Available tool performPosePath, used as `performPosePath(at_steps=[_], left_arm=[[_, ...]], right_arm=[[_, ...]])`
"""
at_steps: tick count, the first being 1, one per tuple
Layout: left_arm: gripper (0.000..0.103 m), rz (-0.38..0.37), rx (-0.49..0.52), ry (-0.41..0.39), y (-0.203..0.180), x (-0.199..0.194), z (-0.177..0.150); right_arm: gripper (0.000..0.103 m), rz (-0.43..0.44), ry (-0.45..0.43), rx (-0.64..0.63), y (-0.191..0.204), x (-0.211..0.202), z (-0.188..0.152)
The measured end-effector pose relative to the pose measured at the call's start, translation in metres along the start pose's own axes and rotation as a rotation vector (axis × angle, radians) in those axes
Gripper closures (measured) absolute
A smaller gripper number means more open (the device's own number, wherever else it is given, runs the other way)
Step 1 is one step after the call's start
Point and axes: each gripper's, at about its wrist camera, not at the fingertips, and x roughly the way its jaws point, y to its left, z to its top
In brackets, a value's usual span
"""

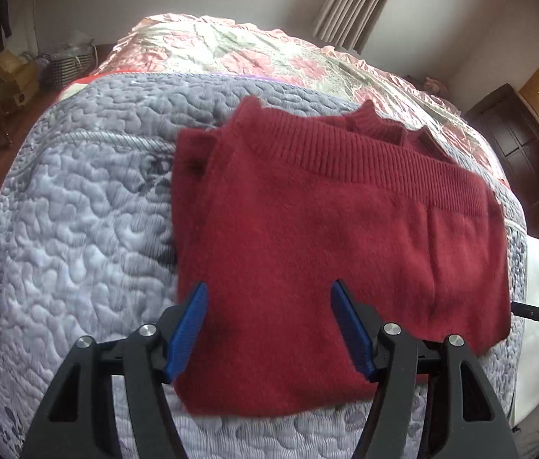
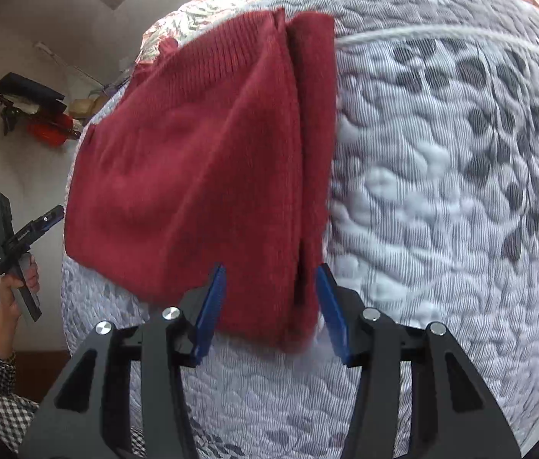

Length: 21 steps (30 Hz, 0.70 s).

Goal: Fold small clothes
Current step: 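Lay the hem over the sweater body and open both tools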

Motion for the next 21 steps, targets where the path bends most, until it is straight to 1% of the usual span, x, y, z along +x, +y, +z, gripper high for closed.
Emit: performPosePath(at_steps=[2,3,4,5,7,10,12,14,18,21], left_arm=[[0.036,-0.014,0.011,0.0,-0.011,-0.004,-0.013],[0.035,-0.035,0.018,0.016,-0.018,-0.003,-0.019],[0.035,-0.042,0.023,0.028,-0.022,0.0,-0.024],[0.035,-0.044,0.028,0.042,-0.027,0.004,-0.028],[0.035,-0.048,0.036,0.068,-0.032,0.013,-0.033],[0.035,-0.045,0.033,0.101,-0.036,0.024,-0.036],[0.035,-0.041,0.038,0.11,-0.037,0.028,-0.038],[0.035,-0.036,0.039,0.125,-0.037,0.034,-0.042],[0.035,-0.025,0.042,0.148,-0.035,0.044,-0.049],[0.035,-0.023,0.047,0.152,-0.037,0.049,-0.051]], right_arm=[[0.059,0.007,0.019,0.009,0.0,0.007,-0.014],[0.066,0.012,0.028,0.018,0.0,0.011,-0.017],[0.075,0.019,0.037,0.024,0.0,0.015,-0.02],[0.078,0.015,0.04,0.026,0.0,0.017,-0.02],[0.097,-0.009,0.051,0.013,0.003,0.02,-0.019],[0.097,0.031,0.029,-0.004,0.009,0.009,-0.018],[0.098,0.03,0.011,-0.025,0.014,-0.002,-0.019],[0.098,0.027,0.012,-0.009,0.011,-0.003,-0.024],[0.098,0.001,0.066,0.041,-0.006,0.023,-0.032],[0.098,0.006,0.083,0.096,-0.013,0.039,-0.034]])
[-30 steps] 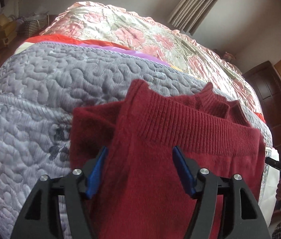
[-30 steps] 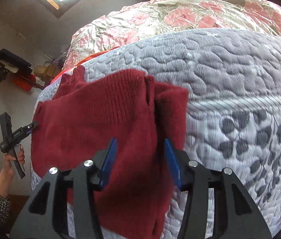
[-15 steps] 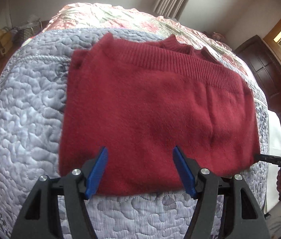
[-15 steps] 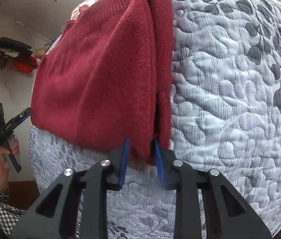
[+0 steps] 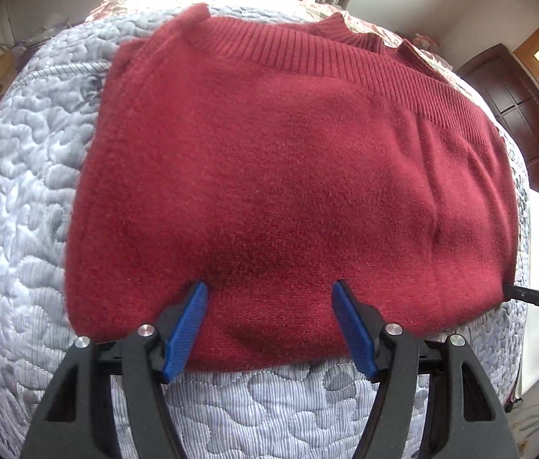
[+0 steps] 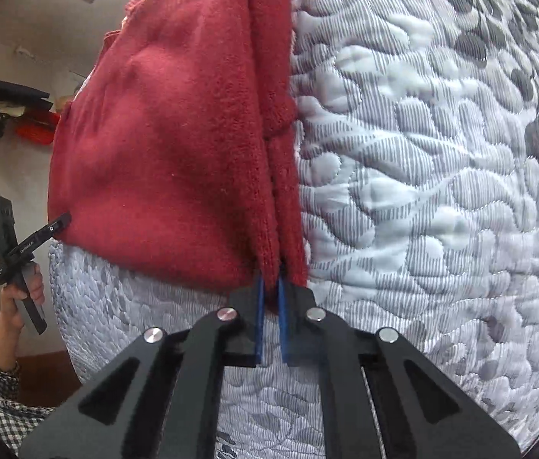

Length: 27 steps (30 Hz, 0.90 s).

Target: Fold small clothes

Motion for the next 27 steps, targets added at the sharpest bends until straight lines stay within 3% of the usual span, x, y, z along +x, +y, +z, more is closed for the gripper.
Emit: performPosePath(at_steps=[3,5,6,12,16,19,24,27], left_arm=[[0.035,0.002,-0.003,0.008,-0.005,0.0,0.002],[0.035,0.004,0.002,0.006,-0.006,-0.005,0.006],[0.035,0.004,0.006,-0.006,-0.009,-0.01,0.009],[0.03,-0.014,0.046,-0.089,-0.028,-0.022,0.038],[0.03,-0.008,0.032,-0.099,-0.042,-0.009,0.06],[0.03,0.01,0.017,-0.106,-0.047,0.0,0.074],[0.03,0.048,-0.007,-0.12,-0.055,0.017,0.09],[0.029,0.055,-0.029,-0.114,-0.051,0.023,0.094]], right_arm=[[0.097,-0.024,0.015,-0.029,0.005,-0.003,0.005],[0.089,-0.033,0.009,-0.05,0.011,-0.014,0.012],[0.084,-0.041,-0.008,-0.066,0.014,-0.021,0.017],[0.083,-0.042,-0.126,-0.15,0.035,-0.053,0.069],[0.071,-0.078,-0.142,-0.158,0.043,-0.042,0.111],[0.071,-0.123,-0.135,-0.142,0.04,-0.029,0.13],[0.075,-0.11,-0.129,-0.089,0.037,-0.014,0.147],[0.069,-0.102,-0.159,-0.082,0.038,-0.019,0.152]])
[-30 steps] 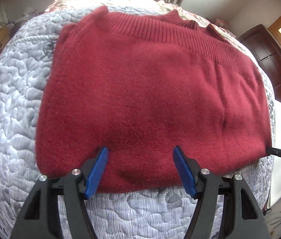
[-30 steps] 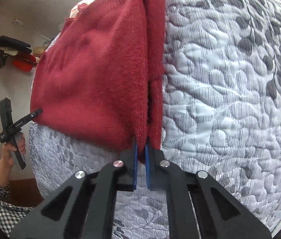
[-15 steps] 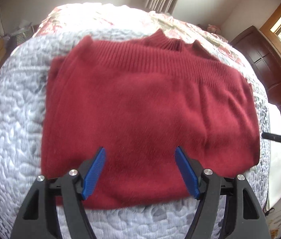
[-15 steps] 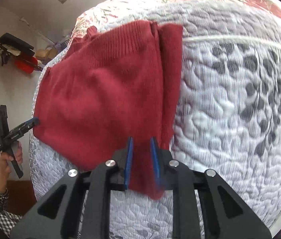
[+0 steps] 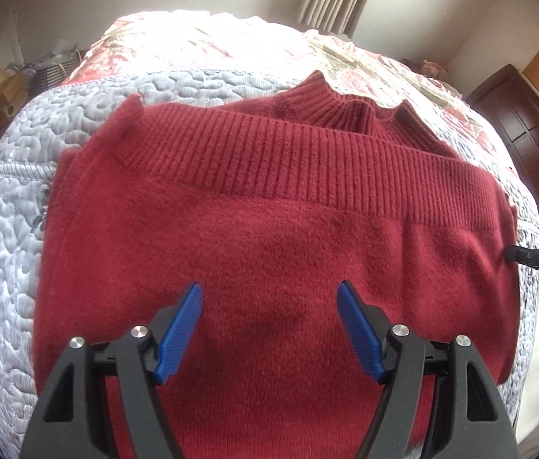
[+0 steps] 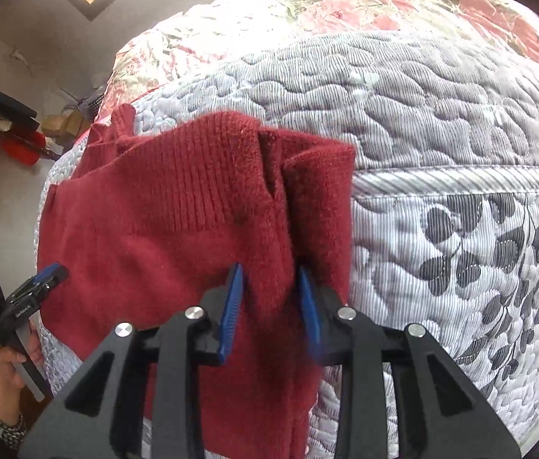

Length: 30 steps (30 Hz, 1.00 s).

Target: Fold small clothes

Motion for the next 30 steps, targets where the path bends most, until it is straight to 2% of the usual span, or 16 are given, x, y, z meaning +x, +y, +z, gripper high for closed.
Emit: performPosePath(at_steps=[3,4,5,6,7,12,17,20,22,26,30], left_arm=[[0.029,0.008,-0.023,0.011,0.003,0.009,0.002],[0.028,0.009,-0.028,0.016,0.004,0.012,0.003],[0.028,0.011,-0.031,0.019,0.005,0.014,0.002],[0.028,0.013,-0.028,0.021,0.005,0.015,0.002],[0.028,0.015,-0.022,0.023,0.005,0.015,0.002],[0.027,0.011,-0.018,0.021,0.008,0.016,-0.001],[0.024,0.017,-0.007,0.031,0.006,0.021,-0.001],[0.024,0.022,-0.002,0.037,0.003,0.018,-0.001],[0.024,0.017,-0.019,0.039,0.004,0.012,-0.002],[0.024,-0.003,-0.03,0.023,-0.001,0.0,-0.009],[0.024,-0.001,-0.014,0.017,-0.007,-0.002,-0.015]], right_arm=[[0.068,0.017,0.016,0.001,-0.003,0.004,0.01],[0.072,0.017,0.029,-0.007,-0.002,0.008,0.012],[0.078,0.016,0.033,-0.017,-0.001,0.01,0.014],[0.091,0.017,0.036,-0.028,0.001,0.01,0.017],[0.095,0.012,0.035,-0.037,0.004,0.009,0.016],[0.097,-0.024,0.002,-0.002,-0.001,0.008,0.013],[0.095,0.012,0.012,0.053,-0.014,0.014,0.012],[0.085,0.037,0.003,0.065,-0.021,-0.001,0.005],[0.074,0.028,-0.003,0.057,-0.021,-0.013,-0.002],[0.073,0.034,0.004,0.035,-0.019,-0.03,-0.03],[0.07,0.015,0.041,0.026,-0.018,-0.028,-0.062]])
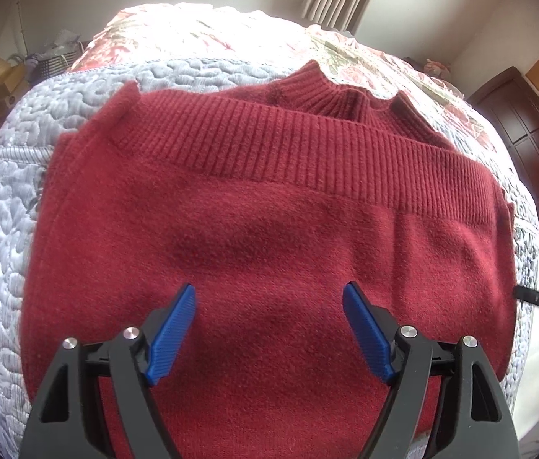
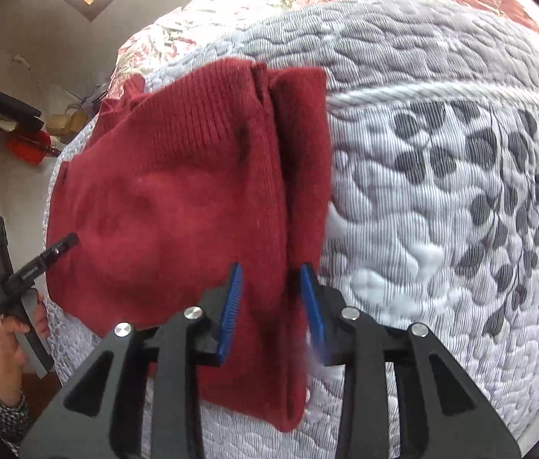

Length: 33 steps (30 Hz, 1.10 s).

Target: Fold small clothes

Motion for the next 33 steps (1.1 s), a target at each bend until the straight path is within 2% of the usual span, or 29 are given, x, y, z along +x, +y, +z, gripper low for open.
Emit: performPosePath(at_steps=[2,7,15,18,23,27,33], left_arm=[[0.024,0.015,0.011,0.004,-0.004,0.003,-0.002],[0.023,0.049,0.036,0.014,-0.009,0.011,-0.004],[0.023,0.061,0.042,0.018,-0.012,0.01,-0.004],[0.023,0.056,0.044,0.022,-0.012,0.009,-0.003],[0.022,0.049,0.05,0.025,-0.009,0.01,-0.003],[0.022,0.051,0.059,0.028,-0.011,0.01,-0.004],[0.022,0.041,0.057,0.036,-0.014,0.004,-0.004]], right_arm=[[0.07,-0.005,0.02,-0.004,-0.001,0.006,-0.013],[0.086,-0.02,0.004,0.009,-0.005,0.011,-0.022],[0.089,-0.097,0.017,-0.019,-0.007,0.013,-0.024],[0.091,-0.097,0.012,-0.02,-0.003,0.01,-0.021],[0.089,-0.077,0.029,0.022,-0.014,0.018,-0.02],[0.081,-0.077,0.04,0.038,-0.017,0.02,-0.018],[0.077,-0.043,0.021,0.064,-0.019,0.008,-0.017]])
